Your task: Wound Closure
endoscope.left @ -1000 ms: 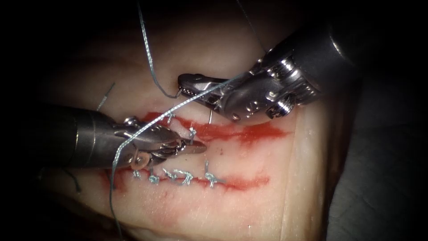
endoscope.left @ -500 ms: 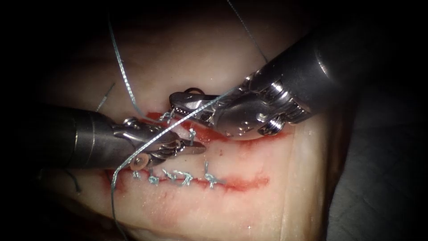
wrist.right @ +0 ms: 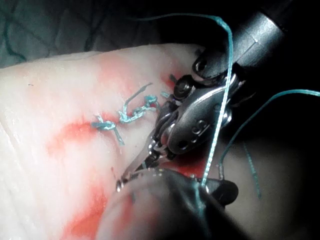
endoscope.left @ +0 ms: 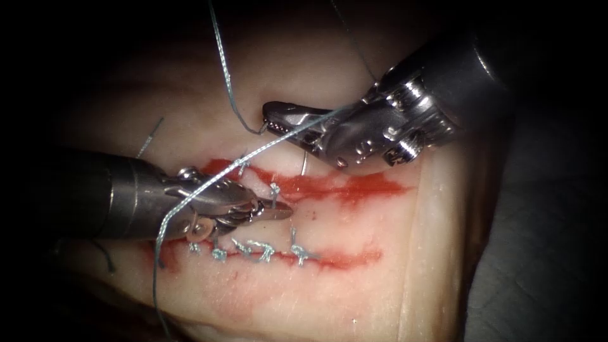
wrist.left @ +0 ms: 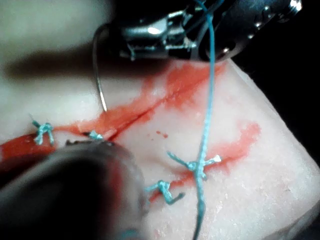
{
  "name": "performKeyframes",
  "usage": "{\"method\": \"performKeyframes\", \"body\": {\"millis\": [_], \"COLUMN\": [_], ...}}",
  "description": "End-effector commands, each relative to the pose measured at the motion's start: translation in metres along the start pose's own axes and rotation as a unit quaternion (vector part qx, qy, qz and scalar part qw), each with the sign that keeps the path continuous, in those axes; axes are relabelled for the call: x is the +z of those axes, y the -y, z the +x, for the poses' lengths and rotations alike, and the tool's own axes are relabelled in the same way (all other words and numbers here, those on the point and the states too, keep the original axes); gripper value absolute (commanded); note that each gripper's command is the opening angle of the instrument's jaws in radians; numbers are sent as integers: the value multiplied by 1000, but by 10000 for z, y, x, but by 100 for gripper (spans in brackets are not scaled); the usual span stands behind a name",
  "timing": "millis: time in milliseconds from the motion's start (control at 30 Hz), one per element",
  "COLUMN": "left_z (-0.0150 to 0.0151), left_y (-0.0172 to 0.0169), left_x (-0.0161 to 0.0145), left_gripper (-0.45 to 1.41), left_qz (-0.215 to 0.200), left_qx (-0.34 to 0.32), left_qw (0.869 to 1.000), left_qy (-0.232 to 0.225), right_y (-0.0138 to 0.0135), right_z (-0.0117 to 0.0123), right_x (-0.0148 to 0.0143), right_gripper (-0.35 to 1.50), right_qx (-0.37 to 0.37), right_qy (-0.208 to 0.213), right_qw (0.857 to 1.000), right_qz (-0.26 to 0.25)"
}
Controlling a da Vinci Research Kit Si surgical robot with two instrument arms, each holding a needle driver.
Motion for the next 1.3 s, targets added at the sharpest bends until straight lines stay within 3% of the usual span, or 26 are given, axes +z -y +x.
{"method": "performKeyframes", "body": {"millis": [33,567,867,1167,1300], "left_z": [-2,-2,1,5,5], "left_y": [0,-1,-4,-6,-6], "left_x": [7,7,9,10,8], "left_gripper": [-45,-45,-45,-45,-45], "left_qz": [0,-2,-16,-21,-20], "left_qx": [0,4,20,31,31], "left_qw": [1000,1000,1000,999,999], "left_qy": [1,-3,-14,-19,-20], "right_y": [-2,-11,0,-2,-7], "right_z": [0,-1,4,18,25], "right_x": [10,11,5,-1,0], "right_gripper": [-35,-35,-35,-35,-35], "right_qx": [8,97,210,290,332], "right_qy": [1,-3,11,20,36], "right_qw": [1000,995,977,956,942], "right_qz": [5,2,37,36,8]}}
